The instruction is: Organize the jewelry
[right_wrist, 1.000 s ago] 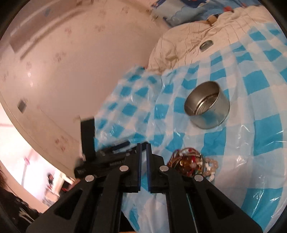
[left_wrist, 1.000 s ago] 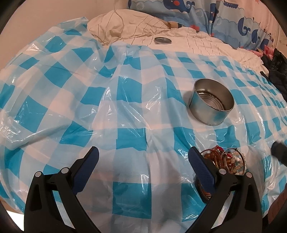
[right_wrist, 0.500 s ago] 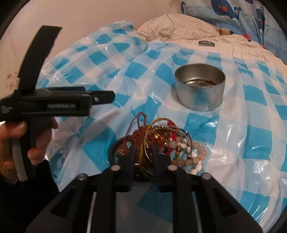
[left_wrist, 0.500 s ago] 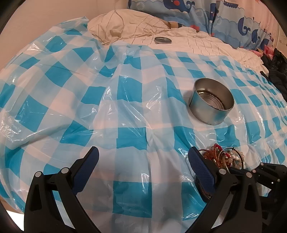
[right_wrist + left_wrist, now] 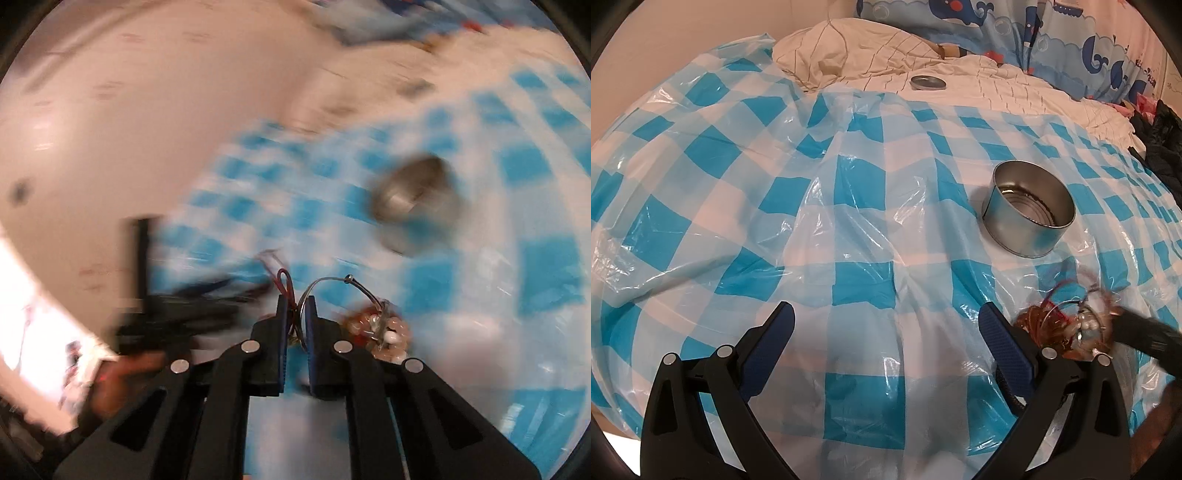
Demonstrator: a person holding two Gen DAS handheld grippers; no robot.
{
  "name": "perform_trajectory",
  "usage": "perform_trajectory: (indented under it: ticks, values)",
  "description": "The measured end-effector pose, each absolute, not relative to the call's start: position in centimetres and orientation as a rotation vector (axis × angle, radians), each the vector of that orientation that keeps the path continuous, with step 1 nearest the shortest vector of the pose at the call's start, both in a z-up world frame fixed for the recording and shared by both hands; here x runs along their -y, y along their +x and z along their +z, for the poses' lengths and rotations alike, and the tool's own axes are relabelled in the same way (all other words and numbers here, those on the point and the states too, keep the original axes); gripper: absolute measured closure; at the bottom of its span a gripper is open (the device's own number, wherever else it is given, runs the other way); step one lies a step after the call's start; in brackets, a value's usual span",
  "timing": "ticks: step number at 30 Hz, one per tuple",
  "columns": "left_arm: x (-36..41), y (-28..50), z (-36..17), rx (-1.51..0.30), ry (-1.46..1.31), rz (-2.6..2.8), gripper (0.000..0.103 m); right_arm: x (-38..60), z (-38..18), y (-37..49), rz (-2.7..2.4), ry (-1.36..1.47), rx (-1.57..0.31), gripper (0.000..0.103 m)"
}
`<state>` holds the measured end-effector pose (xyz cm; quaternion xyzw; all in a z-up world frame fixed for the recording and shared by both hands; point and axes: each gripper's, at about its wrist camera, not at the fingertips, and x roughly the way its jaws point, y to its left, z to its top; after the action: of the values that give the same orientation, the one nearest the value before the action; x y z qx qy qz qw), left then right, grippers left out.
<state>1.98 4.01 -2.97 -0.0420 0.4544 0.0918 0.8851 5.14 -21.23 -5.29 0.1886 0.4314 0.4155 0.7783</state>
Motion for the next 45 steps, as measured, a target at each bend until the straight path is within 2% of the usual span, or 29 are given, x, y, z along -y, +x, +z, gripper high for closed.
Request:
perform_trajectory:
  ticks: [2, 14, 17, 22, 27, 39, 45]
  values:
    - [-4.0, 2.0, -2.9, -0.945, -0.087, 0.192, 0.007, 21.7, -6.6, 6.0, 0.846, 0.448, -0.987, 0.093]
    - [-1.3, 2.6, -3.3, -0.924, -0.039, 0.064, 0.007, 22.7, -6.7, 6.2, 0.808, 0.498, -1.000, 0.090]
    - [1.6, 3.1, -4.1, -0.932, 0.056, -0.002, 0.007, 22.8, -7.4, 6.4, 0.795, 0.506, -1.016, 0.080]
    - [5.1, 3.3, -5.1, -0.904, 0.203, -0.025, 0.007, 23.1, -7.7, 6.5, 0.780, 0.512, -1.033, 0.072]
    - [5.6, 3.5, -5.0, -0.898, 0.218, -0.020, 0.007, 23.6, -8.1, 6.8, 0.760, 0.524, -1.050, 0.061]
    - [7.2, 1.2, -4.0, -0.847, 0.272, -0.168, 0.007, 23.9, -8.5, 7.2, 0.740, 0.547, -1.066, 0.052]
    - [6.8, 2.0, -4.6, -0.877, 0.179, -0.201, 0.007, 24.2, -8.6, 7.3, 0.725, 0.556, -1.070, 0.049]
